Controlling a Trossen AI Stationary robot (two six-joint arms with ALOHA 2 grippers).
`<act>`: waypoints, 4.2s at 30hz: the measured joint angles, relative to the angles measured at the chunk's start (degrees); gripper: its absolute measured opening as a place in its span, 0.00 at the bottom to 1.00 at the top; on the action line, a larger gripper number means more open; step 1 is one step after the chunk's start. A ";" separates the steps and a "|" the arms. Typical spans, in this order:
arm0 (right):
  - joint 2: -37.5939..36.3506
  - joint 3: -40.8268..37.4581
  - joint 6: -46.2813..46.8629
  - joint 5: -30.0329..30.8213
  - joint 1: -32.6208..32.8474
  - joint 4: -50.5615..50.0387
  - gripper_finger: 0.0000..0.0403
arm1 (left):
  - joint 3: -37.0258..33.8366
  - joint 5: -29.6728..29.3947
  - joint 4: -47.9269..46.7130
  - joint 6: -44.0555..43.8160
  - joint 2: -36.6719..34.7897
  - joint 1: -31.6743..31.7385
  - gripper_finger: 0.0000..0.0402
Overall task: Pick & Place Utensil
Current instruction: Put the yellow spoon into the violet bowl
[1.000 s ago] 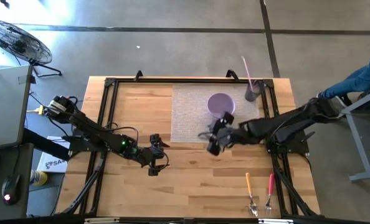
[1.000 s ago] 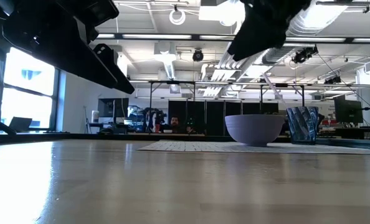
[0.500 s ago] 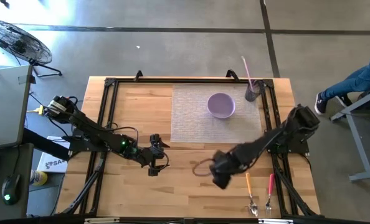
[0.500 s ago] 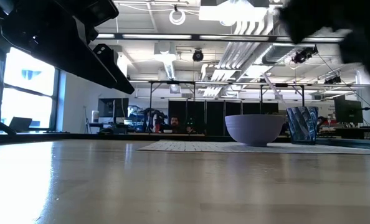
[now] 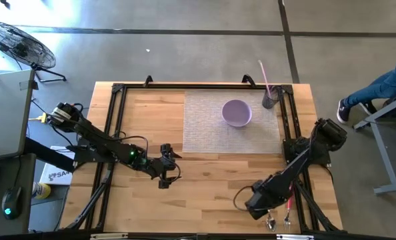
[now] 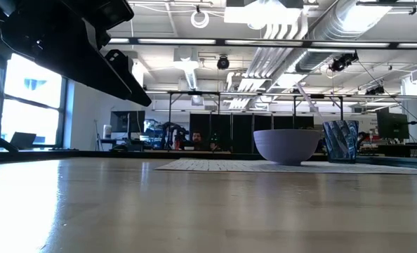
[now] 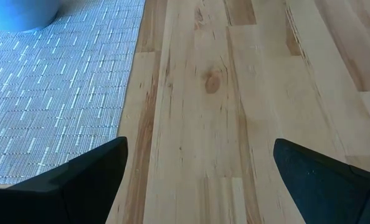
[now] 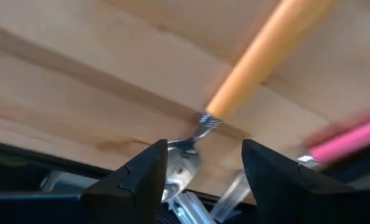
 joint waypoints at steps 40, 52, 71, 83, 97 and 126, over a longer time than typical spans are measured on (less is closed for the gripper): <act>-0.69 -7.57 1.88 4.42 -1.21 10.46 0.25 | 0.00 0.15 0.00 0.00 0.00 -0.01 0.99; -0.79 -5.90 2.61 11.63 -1.14 7.61 0.25 | 0.00 0.24 0.00 0.00 0.00 -0.01 0.99; -0.87 -5.69 5.07 15.72 3.72 6.99 0.24 | 0.00 0.22 0.00 0.01 0.00 0.01 0.99; -0.87 -5.76 3.37 18.13 4.10 5.82 0.11 | 0.00 0.20 -0.02 -0.01 0.00 0.01 0.99; -0.79 -5.76 -7.58 20.90 -3.50 -1.44 0.14 | -0.02 0.19 -0.02 0.01 0.00 -0.01 0.99; -0.97 -6.47 -20.89 30.56 -14.69 -7.53 0.20 | -0.02 0.17 0.02 -0.01 0.00 0.01 0.99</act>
